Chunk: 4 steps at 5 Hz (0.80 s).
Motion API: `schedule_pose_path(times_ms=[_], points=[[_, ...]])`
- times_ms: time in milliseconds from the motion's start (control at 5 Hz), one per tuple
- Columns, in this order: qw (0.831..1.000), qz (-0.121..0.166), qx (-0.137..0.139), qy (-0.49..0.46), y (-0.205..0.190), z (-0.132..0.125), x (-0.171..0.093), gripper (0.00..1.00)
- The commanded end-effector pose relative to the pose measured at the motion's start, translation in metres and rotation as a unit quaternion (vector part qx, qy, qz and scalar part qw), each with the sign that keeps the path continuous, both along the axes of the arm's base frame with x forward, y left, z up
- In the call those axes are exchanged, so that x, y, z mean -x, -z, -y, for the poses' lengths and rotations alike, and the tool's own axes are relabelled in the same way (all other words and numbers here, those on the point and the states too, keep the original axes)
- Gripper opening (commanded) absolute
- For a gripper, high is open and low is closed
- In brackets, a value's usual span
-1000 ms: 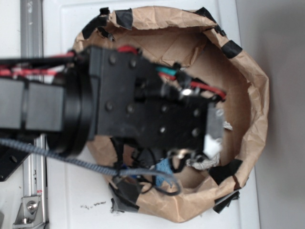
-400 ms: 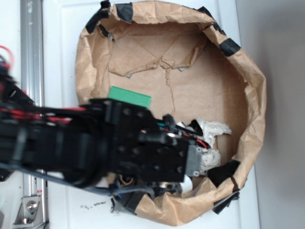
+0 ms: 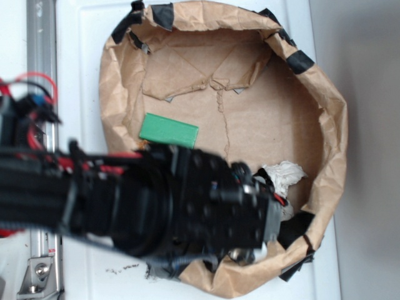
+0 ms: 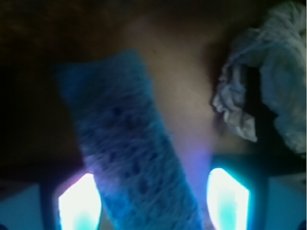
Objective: Grab the blue sponge.
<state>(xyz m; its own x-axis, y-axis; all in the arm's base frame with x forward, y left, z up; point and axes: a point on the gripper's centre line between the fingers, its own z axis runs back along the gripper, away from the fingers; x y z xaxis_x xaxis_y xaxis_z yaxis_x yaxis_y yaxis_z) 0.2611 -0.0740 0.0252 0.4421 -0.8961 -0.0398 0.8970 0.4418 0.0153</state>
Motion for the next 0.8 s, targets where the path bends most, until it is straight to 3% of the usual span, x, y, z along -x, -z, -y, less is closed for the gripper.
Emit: schedule_pose_path(times_ms=[0,200,400,600], points=[[0.966,0.122,0.028,-0.225,-0.081,-0.039,-0.005,0.0],[0.927,0.137,0.043,-0.346,-0.129,-0.077,0.015,0.0],[0.879,0.122,0.024,-0.46,-0.152,-0.087,0.03,0.0],[0.814,0.113,0.034,-0.569,-0.159,-0.08,0.033,0.0]])
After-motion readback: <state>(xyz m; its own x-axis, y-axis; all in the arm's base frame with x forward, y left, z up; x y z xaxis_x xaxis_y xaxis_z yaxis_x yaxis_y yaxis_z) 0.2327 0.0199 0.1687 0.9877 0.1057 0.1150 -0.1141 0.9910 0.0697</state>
